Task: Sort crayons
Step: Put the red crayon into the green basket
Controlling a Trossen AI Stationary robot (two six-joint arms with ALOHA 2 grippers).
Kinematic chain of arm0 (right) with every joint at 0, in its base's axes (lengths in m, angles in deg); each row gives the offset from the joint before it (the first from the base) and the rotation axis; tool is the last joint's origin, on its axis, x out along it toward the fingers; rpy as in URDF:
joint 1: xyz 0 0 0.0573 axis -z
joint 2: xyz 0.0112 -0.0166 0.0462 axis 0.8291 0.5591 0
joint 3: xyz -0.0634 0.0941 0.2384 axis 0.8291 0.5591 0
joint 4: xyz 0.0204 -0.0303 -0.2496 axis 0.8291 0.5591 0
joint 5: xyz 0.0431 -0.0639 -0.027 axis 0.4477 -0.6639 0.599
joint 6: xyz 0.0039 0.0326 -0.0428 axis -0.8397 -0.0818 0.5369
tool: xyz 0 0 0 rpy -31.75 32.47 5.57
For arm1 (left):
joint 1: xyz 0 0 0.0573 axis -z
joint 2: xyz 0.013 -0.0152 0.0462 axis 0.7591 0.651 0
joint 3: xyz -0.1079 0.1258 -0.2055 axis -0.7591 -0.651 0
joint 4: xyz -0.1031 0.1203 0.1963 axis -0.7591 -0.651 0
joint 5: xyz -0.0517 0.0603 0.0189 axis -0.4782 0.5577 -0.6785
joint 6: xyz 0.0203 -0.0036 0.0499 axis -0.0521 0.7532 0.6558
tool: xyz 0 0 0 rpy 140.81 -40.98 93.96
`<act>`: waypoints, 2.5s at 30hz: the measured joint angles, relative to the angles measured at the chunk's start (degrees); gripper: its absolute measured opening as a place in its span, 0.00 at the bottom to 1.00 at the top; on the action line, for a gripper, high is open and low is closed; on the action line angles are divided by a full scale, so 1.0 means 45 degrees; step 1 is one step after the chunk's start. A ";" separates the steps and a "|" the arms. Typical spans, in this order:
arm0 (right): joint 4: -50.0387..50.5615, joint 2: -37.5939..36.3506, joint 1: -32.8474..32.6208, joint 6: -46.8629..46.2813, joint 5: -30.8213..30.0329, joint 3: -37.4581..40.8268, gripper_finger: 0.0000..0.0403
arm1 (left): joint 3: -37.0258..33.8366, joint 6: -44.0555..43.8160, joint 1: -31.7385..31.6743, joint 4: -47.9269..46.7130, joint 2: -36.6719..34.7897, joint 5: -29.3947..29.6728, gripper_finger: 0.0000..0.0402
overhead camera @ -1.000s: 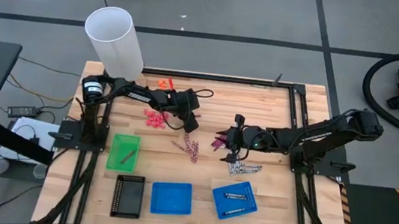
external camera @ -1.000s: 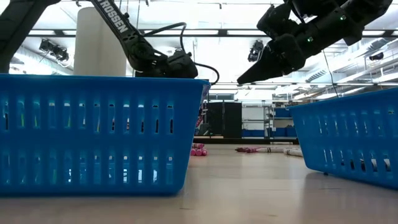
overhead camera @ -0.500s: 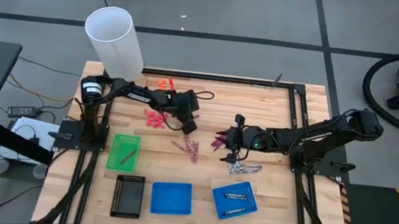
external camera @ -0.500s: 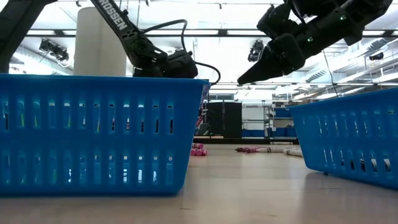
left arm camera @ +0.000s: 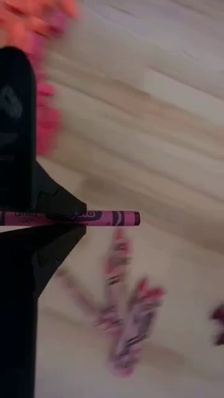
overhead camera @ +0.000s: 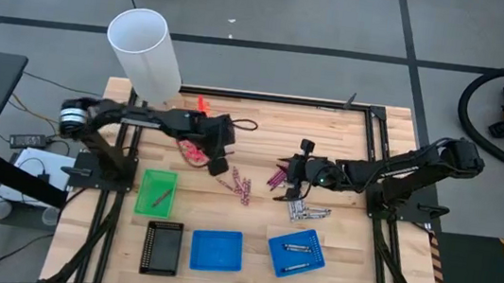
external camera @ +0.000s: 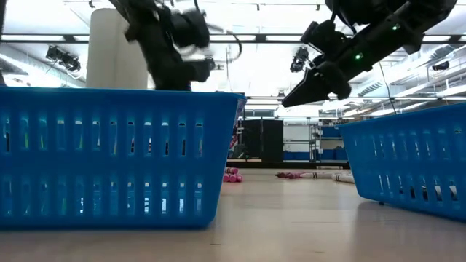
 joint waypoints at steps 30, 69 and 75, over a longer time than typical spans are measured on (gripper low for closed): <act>-0.2436 -0.0010 0.3551 0.0325 0.3480 -0.0005 0.21 | -0.6645 -1.0758 0.7849 -0.2798 -0.8341 0.4588 0.05; -0.2093 -0.0010 0.3824 -0.2238 0.3660 -0.0005 0.21 | -0.6785 -1.8716 1.3874 -0.3968 -0.6075 0.6723 0.05; -0.2152 -0.0010 0.3595 -0.2214 0.3651 -0.0005 0.21 | -0.6785 -1.9303 1.3754 -0.3864 -0.5375 0.6666 0.05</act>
